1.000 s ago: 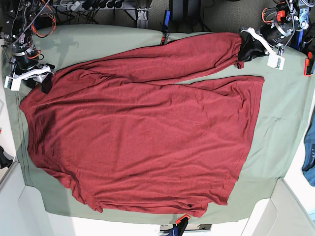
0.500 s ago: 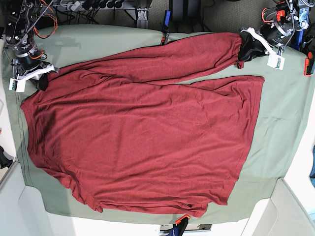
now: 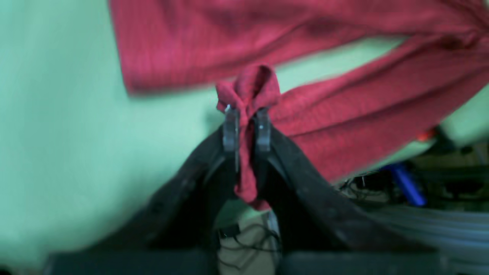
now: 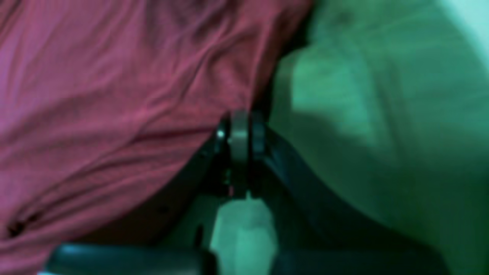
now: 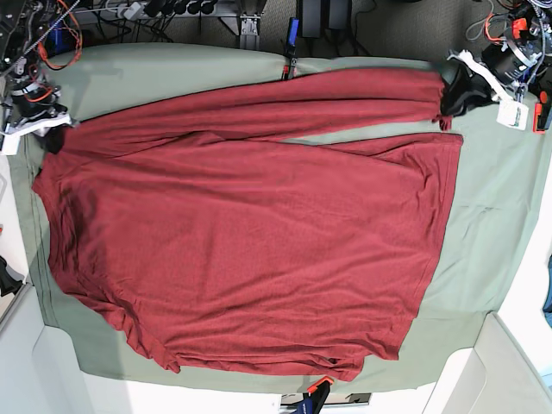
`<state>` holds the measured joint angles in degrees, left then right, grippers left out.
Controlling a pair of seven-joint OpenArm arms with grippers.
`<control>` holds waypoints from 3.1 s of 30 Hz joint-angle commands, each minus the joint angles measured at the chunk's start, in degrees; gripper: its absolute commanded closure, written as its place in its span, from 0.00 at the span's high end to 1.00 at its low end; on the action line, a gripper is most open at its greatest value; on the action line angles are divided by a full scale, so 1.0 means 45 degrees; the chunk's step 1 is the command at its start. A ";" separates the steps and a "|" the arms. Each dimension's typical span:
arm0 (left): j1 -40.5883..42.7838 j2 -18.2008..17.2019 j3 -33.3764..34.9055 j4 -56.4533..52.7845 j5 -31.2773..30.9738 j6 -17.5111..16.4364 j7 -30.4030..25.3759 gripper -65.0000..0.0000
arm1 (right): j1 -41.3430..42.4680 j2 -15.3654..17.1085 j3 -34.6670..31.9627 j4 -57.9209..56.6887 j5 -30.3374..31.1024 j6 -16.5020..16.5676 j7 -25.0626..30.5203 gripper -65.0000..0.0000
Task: Fold the T-shirt properly
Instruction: 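Pull the grasped sleeve with the left gripper to straighten the shirt, then release the sleeve and regrasp the shirt edge with the left gripper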
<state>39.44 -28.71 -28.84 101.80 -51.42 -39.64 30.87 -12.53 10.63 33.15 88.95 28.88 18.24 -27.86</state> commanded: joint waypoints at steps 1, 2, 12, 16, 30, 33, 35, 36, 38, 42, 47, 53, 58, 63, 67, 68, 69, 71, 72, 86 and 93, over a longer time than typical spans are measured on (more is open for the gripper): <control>0.0092 -0.0306 -0.0248 0.0471 -0.0141 -0.0081 -0.0209 0.00 | 0.0107 0.0185 0.0180 0.0301 0.0165 0.0146 0.0325 0.00; 0.0092 -0.0408 -0.0340 0.0753 -0.0146 -0.0081 -0.0233 0.00 | 0.0107 0.0219 0.0233 0.0301 0.0165 0.0141 0.0325 0.00; -0.1409 -0.1807 -0.0389 0.0952 0.1243 -0.0081 -0.0967 0.00 | 0.1258 0.0233 0.0170 0.0277 0.0146 0.0384 0.0330 0.00; -0.2803 -0.2312 0.0277 -0.0316 0.2132 -0.0081 -0.1588 0.00 | 0.2074 0.0233 -0.0223 0.0087 -0.0214 0.0379 0.0330 0.00; -0.8233 -0.2715 0.4702 -0.6198 0.3920 -0.0081 -0.2642 0.00 | 0.4843 0.0165 -0.1540 -0.2812 -0.1666 0.0379 0.0534 0.00; -0.8922 -0.2681 0.5042 -0.7271 0.4187 -0.0081 -0.3002 0.00 | 0.5105 0.0160 -0.1540 -0.3395 -0.1647 0.0384 0.0578 0.00; -0.9204 -0.2618 0.5037 -0.7781 0.4250 -0.0081 -0.3011 0.00 | 0.5110 0.0165 -0.1540 -0.3483 -0.1651 0.0384 0.0573 0.04; -0.9267 -0.2613 0.5037 -0.7951 0.4245 -0.0081 -0.3011 0.09 | 0.5110 0.0165 -0.1540 -0.3483 -0.1651 0.0384 0.0573 0.15; -0.9296 -0.2623 0.5037 -0.8068 0.4245 -0.0081 -0.2997 0.30 | 0.5110 0.0170 -0.1540 -0.3483 -0.1549 0.0379 0.0573 0.34; -0.9292 -0.2730 0.4911 -0.7975 0.3381 -0.0081 -0.1209 0.49 | 0.5105 0.0175 -0.1530 -0.3390 -0.1001 0.0379 0.0325 0.43; -0.9015 -0.2764 0.3521 -0.6985 0.0340 -0.0081 0.2463 0.49 | 0.4993 0.0170 -0.0952 -0.2608 -0.0971 0.0379 -0.0646 0.43; -0.8000 -0.2764 0.1360 -0.5319 -0.2730 -0.0081 0.4634 0.49 | 0.4405 0.0175 0.0034 -0.1370 -0.0321 0.0379 -0.1370 0.43; -0.6698 -0.2531 0.1258 -0.5158 -0.2798 -0.0081 0.4634 0.49 | 0.3769 0.0175 0.0214 -0.1370 -0.0311 0.0374 -0.1379 0.43; -0.5702 -0.1875 0.1258 -0.5158 -0.2759 -0.0081 0.4614 0.57 | 0.3405 0.0165 0.0214 -0.1375 0.0058 0.0379 -0.1292 0.43; -0.5396 -0.1501 0.1175 -0.5163 -0.1384 -0.0081 0.3716 0.57 | 0.3410 0.0170 0.0214 -0.1375 0.0063 0.0379 -0.1292 0.43; -0.5406 -0.1452 0.1107 -0.5163 -0.0967 -0.0081 0.3449 0.57 | 0.3415 0.0170 0.0214 -0.1370 0.0063 0.0379 -0.1292 0.43; -0.5411 -0.1447 0.1039 -0.5163 -0.0617 -0.0081 0.3201 0.57 | 0.3415 0.0170 0.0214 -0.1375 0.0063 0.0379 -0.1292 0.43; -0.5411 -0.1452 0.0986 -0.5163 0.0058 -0.0081 0.2759 0.57 | 0.3410 0.0170 0.0214 -0.1370 0.0058 0.0379 -0.1292 0.43; -0.5411 -0.1452 0.0986 -0.5163 0.0398 0.0087 0.2608 0.57 | 0.3410 0.0170 0.0214 -0.1370 0.0058 0.0379 -0.1292 0.43; -0.5406 -0.0593 0.1005 -0.5158 -0.0709 0.0175 0.3424 0.57 | 0.3415 0.0165 0.0214 -0.1375 0.0257 0.0379 -0.1287 0.43; -0.5411 -0.0151 0.1010 -0.5158 -0.0719 0.0170 0.3473 0.57 | 0.3497 -0.0053 0.0209 -0.1452 0.0393 0.0321 -0.1093 0.43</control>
<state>15.22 -28.56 -24.08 77.91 -54.68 -38.44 45.82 2.13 9.74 33.91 81.67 29.89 19.49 -34.04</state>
